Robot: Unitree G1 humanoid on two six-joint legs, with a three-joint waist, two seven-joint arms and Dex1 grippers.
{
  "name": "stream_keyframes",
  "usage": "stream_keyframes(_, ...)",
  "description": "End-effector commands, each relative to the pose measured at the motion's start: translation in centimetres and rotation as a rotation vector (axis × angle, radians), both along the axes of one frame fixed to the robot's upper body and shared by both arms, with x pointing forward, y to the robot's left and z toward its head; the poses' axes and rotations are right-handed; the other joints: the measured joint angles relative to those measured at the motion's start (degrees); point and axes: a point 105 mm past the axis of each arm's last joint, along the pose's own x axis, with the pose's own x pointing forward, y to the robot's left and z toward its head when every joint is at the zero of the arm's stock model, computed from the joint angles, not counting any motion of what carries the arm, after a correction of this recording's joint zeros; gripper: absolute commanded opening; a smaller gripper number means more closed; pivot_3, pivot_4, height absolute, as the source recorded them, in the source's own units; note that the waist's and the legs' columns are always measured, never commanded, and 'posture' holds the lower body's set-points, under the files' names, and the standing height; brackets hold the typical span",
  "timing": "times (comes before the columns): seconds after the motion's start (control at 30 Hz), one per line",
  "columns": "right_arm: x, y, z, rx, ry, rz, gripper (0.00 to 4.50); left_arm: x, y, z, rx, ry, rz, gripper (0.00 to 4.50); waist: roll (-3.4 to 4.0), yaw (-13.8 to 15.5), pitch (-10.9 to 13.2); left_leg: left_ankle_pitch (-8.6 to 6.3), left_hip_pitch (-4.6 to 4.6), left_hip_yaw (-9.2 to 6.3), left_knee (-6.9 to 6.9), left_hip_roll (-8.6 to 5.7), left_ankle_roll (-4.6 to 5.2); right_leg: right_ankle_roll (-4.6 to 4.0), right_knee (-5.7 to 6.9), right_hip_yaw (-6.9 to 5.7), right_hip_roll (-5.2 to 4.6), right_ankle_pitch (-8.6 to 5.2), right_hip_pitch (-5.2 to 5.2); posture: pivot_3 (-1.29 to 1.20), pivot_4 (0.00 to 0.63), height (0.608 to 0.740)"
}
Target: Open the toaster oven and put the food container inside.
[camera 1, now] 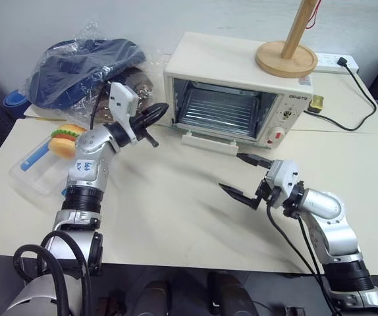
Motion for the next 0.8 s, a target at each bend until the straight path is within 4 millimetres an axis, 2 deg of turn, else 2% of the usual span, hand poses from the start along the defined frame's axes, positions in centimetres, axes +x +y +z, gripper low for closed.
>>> stream_keyframes(0.03, -1.9, -1.9, 0.9, -0.004, -0.054, -0.039, 4.50, -1.8, -1.2, -1.4, 0.096, 0.005, -0.131, 0.02, 0.01, 0.35, 0.00, -0.01, -0.01, 0.00, -0.02, -0.03, 0.01, 0.00, -0.01, 0.01, -0.01, 0.00, -0.01, 0.00, 0.150, 0.740)
stream_keyframes(0.1, -2.5, -2.9, 0.4, -0.015, -0.033, -0.063, 4.50, -2.3, -1.2, -2.0, 0.105, 0.023, -0.155, 0.02, 0.00, 0.47, 0.00, -0.04, -0.03, 0.00, 0.00, -0.06, 0.08, 0.04, -0.03, 0.02, -0.05, -0.02, 0.00, 0.00, 0.150, 0.740)
stream_keyframes(0.23, -4.7, -6.2, -0.9, -0.038, 0.025, -0.142, 4.50, -3.0, -0.8, -4.7, 0.210, 0.066, -0.138, 0.02, 0.00, 0.85, 0.00, -0.13, 0.02, 0.00, 0.32, -0.11, 0.23, 0.17, -0.02, 0.06, -0.11, 0.05, 0.22, 0.00, 0.150, 0.740)
stream_keyframes(0.33, -5.6, -7.9, -0.8, -0.034, 0.050, -0.185, 4.50, -2.9, -0.3, -6.2, 0.183, 0.112, -0.047, 0.02, 0.00, 0.77, 0.00, -0.16, 0.17, 0.02, 0.37, -0.09, 0.29, 0.18, -0.12, 0.13, -0.15, 0.05, 0.34, 0.00, 0.150, 0.740)
stream_keyframes(0.43, -5.7, -8.1, 0.7, 0.045, 0.011, -0.187, 4.50, -3.5, -0.1, -7.3, 0.144, 0.162, 0.001, 0.02, 0.00, 0.31, 0.00, -0.17, 0.20, 0.03, 0.37, -0.05, 0.29, 0.18, -0.08, 0.17, -0.24, 0.05, 0.32, 0.00, 0.150, 0.740)
stream_keyframes(0.53, -4.5, -7.4, 1.6, 0.067, 0.006, -0.181, 4.50, -4.8, 0.4, -8.0, 0.079, 0.212, 0.051, 0.60, 0.01, -0.07, -0.01, -0.18, 0.19, -0.01, 0.38, -0.03, 0.25, 0.18, -0.03, 0.24, -0.25, 0.05, 0.33, 0.00, 0.150, 0.740)
stream_keyframes(0.63, -4.0, -5.7, 2.4, 0.125, 0.026, -0.086, 4.50, -6.3, 1.3, -7.6, 0.026, 0.213, 0.103, 1.49, 0.02, -0.10, -0.01, -0.19, 0.21, -0.03, 0.38, 0.01, 0.22, 0.18, -0.02, 0.40, -0.25, 0.05, 0.32, 0.00, 0.150, 0.740)
stream_keyframes(0.73, -3.7, -3.7, 3.2, 0.185, 0.018, 0.037, 4.50, -9.5, 5.3, -4.4, -0.209, 0.171, 0.215, 2.36, 0.01, -0.38, -0.01, -0.20, 0.17, -0.09, 0.38, 0.06, 0.16, 0.17, -0.08, 0.52, -0.25, 0.05, 0.29, 0.00, 0.150, 0.740)
stream_keyframes(0.8, -3.5, -3.2, 3.3, 0.183, -0.009, 0.066, 4.50, -11.9, 7.8, -3.5, -0.277, 0.162, 0.272, 2.95, 0.00, -0.19, 0.00, -0.24, 0.10, -0.13, 0.39, 0.16, 0.13, 0.15, -0.09, 0.49, -0.22, 0.04, 0.27, 0.00, 0.150, 0.740)
